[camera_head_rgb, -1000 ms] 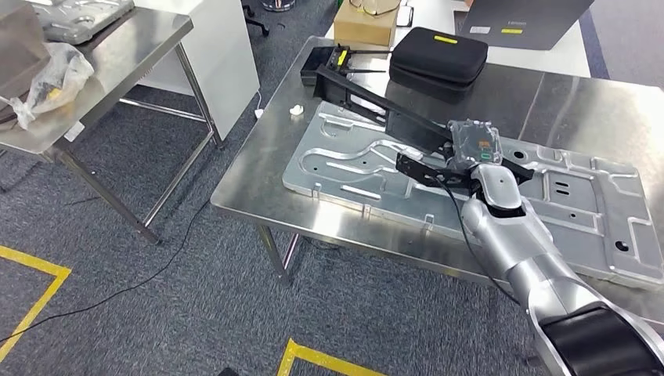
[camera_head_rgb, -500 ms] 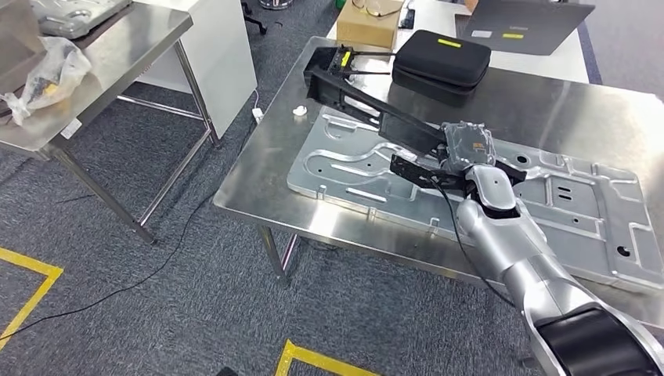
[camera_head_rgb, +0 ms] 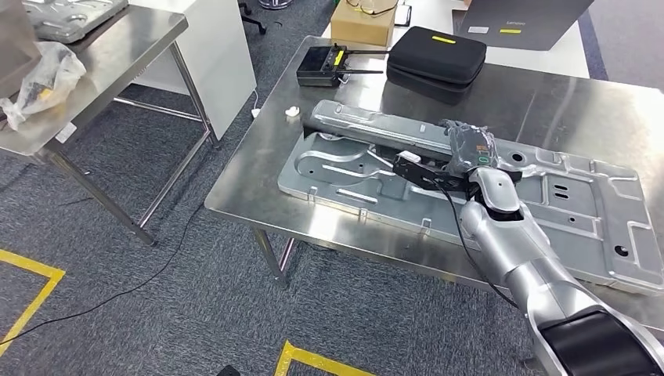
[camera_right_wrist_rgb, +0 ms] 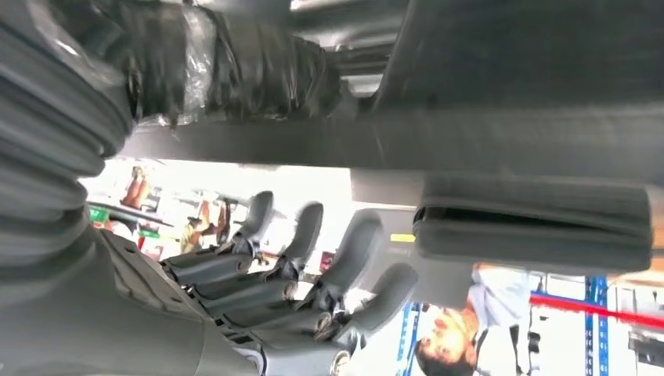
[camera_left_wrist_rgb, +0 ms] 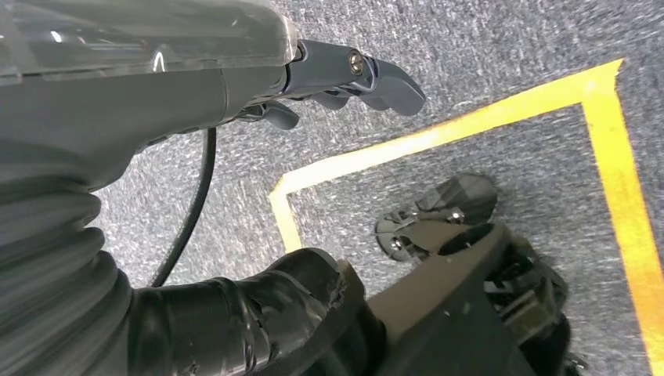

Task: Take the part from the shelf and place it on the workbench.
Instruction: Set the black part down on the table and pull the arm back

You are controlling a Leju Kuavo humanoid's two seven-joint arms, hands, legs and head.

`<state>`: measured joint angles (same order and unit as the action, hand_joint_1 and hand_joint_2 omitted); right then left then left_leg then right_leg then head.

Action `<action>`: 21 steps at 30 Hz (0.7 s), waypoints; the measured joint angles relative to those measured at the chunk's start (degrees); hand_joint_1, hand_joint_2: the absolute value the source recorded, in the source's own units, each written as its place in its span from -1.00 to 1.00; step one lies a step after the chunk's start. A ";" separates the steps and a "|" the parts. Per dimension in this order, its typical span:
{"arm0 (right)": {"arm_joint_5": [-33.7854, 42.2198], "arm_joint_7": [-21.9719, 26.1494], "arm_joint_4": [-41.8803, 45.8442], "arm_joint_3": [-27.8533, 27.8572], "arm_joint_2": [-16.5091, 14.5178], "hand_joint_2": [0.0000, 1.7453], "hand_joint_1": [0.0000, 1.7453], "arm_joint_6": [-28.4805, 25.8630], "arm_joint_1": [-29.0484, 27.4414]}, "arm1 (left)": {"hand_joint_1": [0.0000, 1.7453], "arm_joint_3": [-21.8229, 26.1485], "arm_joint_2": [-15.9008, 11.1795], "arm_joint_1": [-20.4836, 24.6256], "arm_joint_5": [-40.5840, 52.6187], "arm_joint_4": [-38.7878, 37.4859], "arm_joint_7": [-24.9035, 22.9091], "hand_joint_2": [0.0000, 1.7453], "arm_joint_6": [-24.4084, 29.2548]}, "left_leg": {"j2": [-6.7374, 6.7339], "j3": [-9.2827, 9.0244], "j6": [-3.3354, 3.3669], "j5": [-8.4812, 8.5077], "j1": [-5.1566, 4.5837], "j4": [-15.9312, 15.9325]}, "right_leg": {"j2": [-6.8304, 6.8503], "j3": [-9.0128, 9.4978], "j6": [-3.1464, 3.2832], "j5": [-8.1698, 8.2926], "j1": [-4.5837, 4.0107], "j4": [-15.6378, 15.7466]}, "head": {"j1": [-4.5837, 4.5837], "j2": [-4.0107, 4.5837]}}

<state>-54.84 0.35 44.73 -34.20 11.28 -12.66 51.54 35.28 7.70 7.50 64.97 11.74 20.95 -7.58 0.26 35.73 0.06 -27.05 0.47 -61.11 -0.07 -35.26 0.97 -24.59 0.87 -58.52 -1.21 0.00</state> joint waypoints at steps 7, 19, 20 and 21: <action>0.00 0.00 0.19 -0.01 0.04 1.00 -1.00 0.07 -0.46 | -1.00 -0.02 0.00 -0.17 -0.76 0.00 -0.29 -1.00 -0.47 | -0.05 4.03 -0.17 -0.75 0.25 -7.35 | -0.16 0.33 0.34 -0.36 -0.18 -0.20 | -0.01 0.00; 0.00 -0.01 0.43 0.02 0.68 1.00 -1.00 0.05 -0.93 | -1.00 0.00 -0.03 -0.13 -0.77 0.00 -0.29 -1.00 -0.49 | -0.03 -1.14 2.47 3.04 0.09 3.75 | -0.20 -6.73 -2.57 -7.95 -0.09 -15.24 | 0.03 0.00; 0.00 -0.01 0.43 0.02 0.69 1.00 -1.00 0.04 -1.12 | -1.00 0.00 -0.02 -0.15 -0.76 0.00 -0.33 -1.00 -0.42 | -0.02 -1.15 2.46 2.97 0.09 3.66 | -0.17 -7.23 -2.65 -7.54 -0.05 -15.95 | 0.03 0.00; 0.00 -0.01 0.43 0.02 0.69 1.00 -1.00 0.03 -1.23 | -1.00 0.00 -0.01 -0.16 -0.73 0.00 -0.37 -1.00 -0.32 | 0.00 -1.16 2.40 2.87 0.09 3.50 | -0.13 -6.64 -2.66 -6.09 -0.01 -14.45 | 0.03 0.00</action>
<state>-54.84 0.35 45.16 -34.18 11.98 -12.63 50.30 35.28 7.69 7.34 64.23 11.74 20.58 -7.90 0.26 34.57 2.46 -24.18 0.56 -57.62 -0.20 -41.91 -1.69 -30.68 0.86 -72.98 -1.18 0.00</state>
